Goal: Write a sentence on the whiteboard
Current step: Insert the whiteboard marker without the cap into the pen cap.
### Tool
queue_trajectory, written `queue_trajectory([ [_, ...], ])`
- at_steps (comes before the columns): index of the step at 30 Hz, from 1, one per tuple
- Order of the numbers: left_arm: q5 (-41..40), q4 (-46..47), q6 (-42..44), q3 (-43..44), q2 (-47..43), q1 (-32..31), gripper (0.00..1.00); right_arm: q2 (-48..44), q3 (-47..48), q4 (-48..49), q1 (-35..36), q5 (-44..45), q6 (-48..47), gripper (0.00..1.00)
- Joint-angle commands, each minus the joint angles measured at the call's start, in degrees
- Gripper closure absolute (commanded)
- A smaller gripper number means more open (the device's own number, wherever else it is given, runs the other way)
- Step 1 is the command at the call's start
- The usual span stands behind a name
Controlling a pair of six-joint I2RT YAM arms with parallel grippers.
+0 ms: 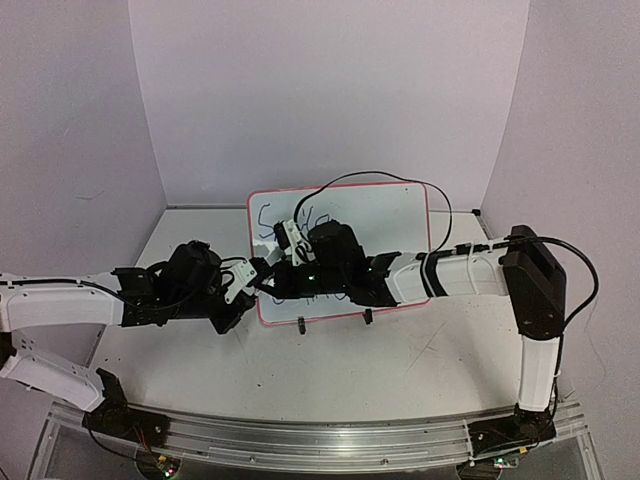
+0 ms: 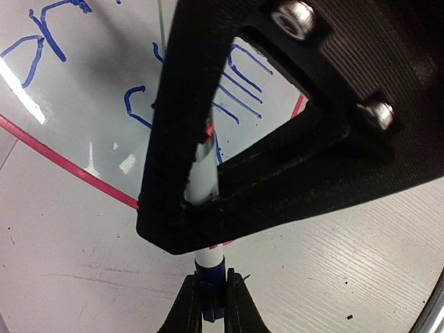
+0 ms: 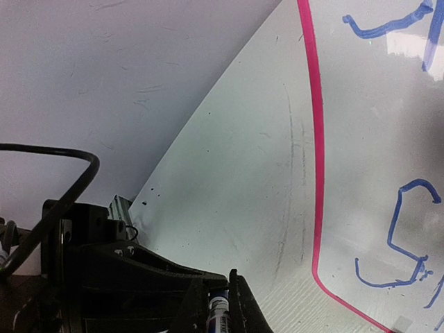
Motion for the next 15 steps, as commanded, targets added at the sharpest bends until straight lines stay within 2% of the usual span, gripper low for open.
queue_trajectory([
  [1,2.8,24.1,2.5,5.5,-3.6,-3.3,1.00,2.3,0.9,-4.3,5.6,-4.9,2.8,1.00],
  [4,5.2,24.1,0.1,3.8,-3.1,-3.3,1.00,-1.0,-1.5,-4.1,5.4,-2.7,0.4,1.00],
  [6,6.2,22.8,-1.6,2.2,-3.7,-3.4,1.00,-4.5,-3.2,-4.1,5.1,-0.3,-1.1,0.96],
  [9,6.8,17.2,-3.6,0.8,-4.5,-3.3,1.00,-12.5,-5.3,-6.8,4.3,3.6,-4.1,0.74],
  [11,6.8,15.2,-4.8,-1.0,-5.4,-3.2,1.00,-16.5,-6.4,-8.6,3.1,4.4,-4.6,0.52],
  [12,6.8,13.8,-5.4,-1.6,-5.7,-3.2,1.00,-19.3,-7.4,-9.9,2.5,5.4,-4.9,0.37],
  [13,6.8,13.5,-5.6,-1.7,-5.8,-3.2,1.00,-19.9,-7.5,-10.3,2.2,5.7,-5.1,0.33],
  [14,6.7,12.3,-6.3,-1.8,-6.3,-3.1,1.00,-23.6,-8.8,-12.3,1.6,7.9,-6.1,0.18],
  [15,6.8,10.0,-6.7,-1.7,-6.3,-3.1,1.00,-25.8,-9.7,-14.2,0.6,9.4,-6.4,0.12],
])
